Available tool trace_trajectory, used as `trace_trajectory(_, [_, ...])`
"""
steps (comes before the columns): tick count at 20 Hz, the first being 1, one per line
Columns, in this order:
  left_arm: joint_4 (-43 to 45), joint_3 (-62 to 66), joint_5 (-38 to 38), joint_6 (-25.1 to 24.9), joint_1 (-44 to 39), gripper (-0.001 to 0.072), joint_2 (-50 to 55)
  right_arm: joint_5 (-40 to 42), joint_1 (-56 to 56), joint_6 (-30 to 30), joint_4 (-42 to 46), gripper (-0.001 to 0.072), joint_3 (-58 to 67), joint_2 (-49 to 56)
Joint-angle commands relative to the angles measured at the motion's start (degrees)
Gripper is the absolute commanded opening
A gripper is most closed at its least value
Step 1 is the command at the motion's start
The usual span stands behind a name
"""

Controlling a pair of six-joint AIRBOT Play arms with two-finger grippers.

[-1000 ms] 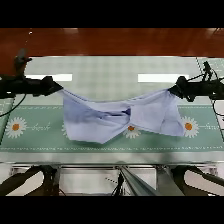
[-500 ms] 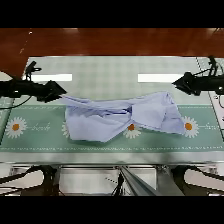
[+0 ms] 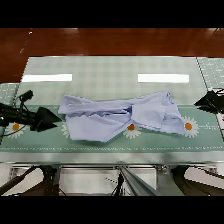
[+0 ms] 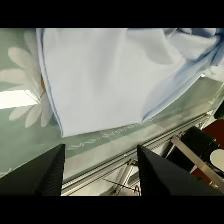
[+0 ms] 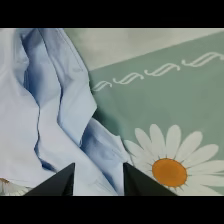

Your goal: Fold the shirts.

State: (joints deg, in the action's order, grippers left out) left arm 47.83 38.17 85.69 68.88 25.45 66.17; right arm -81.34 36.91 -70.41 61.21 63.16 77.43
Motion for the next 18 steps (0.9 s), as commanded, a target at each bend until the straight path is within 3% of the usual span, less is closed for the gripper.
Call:
trace_trajectory(1, [0.15,-8.92,-4.76,-1.36,-1.62,0.0529,-1.7,-0.28,1.2,2.21,-1.84,0.04,-1.86,-0.15])
trace_trajectory(10, [-4.0,-12.26,-22.62,2.97,-15.93,0.0524,2.93,1.7,1.2,2.43,-3.85,0.04,-1.86,-0.15])
trace_trajectory(11, [-5.88,-12.26,-24.24,2.97,-18.1,0.0487,4.39,1.68,1.2,2.4,-4.33,0.04,-1.86,-0.15])
trace_trajectory(13, [-8.02,-12.11,-26.71,2.93,-21.4,0.0136,6.99,1.22,1.2,2.43,-4.26,0.04,-1.86,-0.15])
trace_trajectory(14, [-8.0,-11.96,-26.8,2.45,-22.05,0.0018,7.63,0.61,1.2,3.28,-3.74,0.0402,-1.86,-0.15])
trace_trajectory(16, [-7.98,-11.91,-26.08,1.75,-21.73,0.0018,7.52,-0.13,1.2,7.37,-3.72,0.0486,-2.95,-0.15])
trace_trajectory(18, [-7.96,-11.89,-24.22,0.24,-21.42,0.0018,7.45,0.24,1.2,10.58,-4.44,0.0488,-6.21,-0.13])
